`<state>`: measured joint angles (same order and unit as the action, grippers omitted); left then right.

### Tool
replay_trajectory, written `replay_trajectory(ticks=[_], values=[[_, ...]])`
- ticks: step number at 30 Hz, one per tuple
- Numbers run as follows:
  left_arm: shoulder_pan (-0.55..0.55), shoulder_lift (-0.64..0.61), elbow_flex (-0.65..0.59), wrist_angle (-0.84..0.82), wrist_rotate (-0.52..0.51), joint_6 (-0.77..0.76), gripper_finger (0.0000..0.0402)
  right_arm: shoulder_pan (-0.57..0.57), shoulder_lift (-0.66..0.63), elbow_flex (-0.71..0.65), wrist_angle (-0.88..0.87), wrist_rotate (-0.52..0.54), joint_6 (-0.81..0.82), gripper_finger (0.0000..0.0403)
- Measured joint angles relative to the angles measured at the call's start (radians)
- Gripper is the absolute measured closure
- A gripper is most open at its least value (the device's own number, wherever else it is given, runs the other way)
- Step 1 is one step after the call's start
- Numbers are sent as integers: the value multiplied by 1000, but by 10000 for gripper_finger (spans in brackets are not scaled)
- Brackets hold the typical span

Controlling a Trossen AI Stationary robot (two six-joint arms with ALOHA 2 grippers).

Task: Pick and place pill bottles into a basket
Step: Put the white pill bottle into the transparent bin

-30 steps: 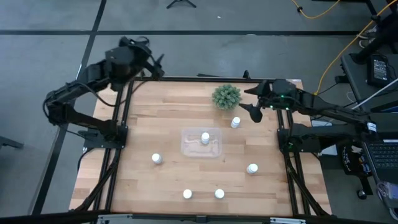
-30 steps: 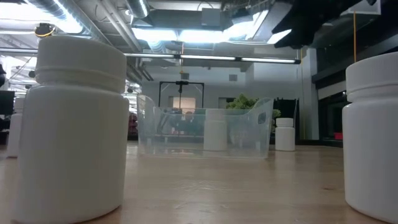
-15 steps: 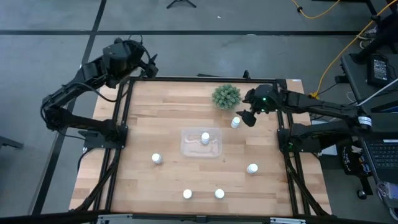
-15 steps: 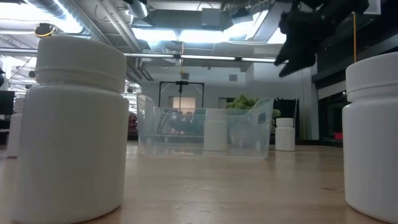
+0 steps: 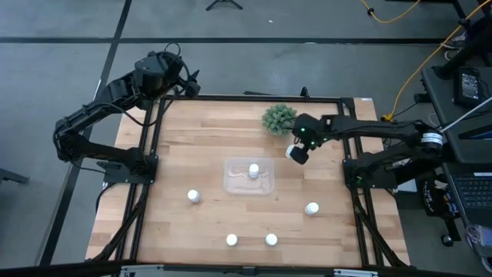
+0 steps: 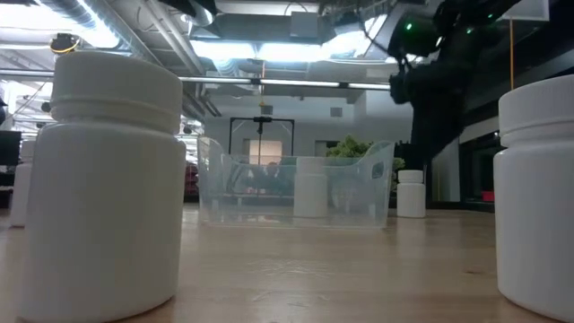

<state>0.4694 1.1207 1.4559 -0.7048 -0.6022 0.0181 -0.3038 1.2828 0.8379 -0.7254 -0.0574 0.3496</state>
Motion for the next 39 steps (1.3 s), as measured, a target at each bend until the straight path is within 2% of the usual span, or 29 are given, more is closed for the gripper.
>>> replay_trajectory(ticks=[9, 13, 22, 27, 34, 39], values=[[0, 1, 0, 0, -1, -24, 64, 0, 127, 0, 53, 0, -14, 49], [0, 1, 0, 0, -2, -24, 64, 0, 162, 0, 113, 2, -16, 49], [-1, 1, 0, -1, 8, -42, 64, 0, 216, 0, 115, 3, -7, 57], [-1, 1, 0, -1, 47, -42, 64, 0, 215, 0, 114, 11, 18, 109], [-1, 1, 0, -1, 47, -42, 64, 0, 212, 2, 116, -1, 39, 238], [-1, 1, 0, -1, 47, -42, 64, 0, 212, 3, 117, -24, 41, 239]])
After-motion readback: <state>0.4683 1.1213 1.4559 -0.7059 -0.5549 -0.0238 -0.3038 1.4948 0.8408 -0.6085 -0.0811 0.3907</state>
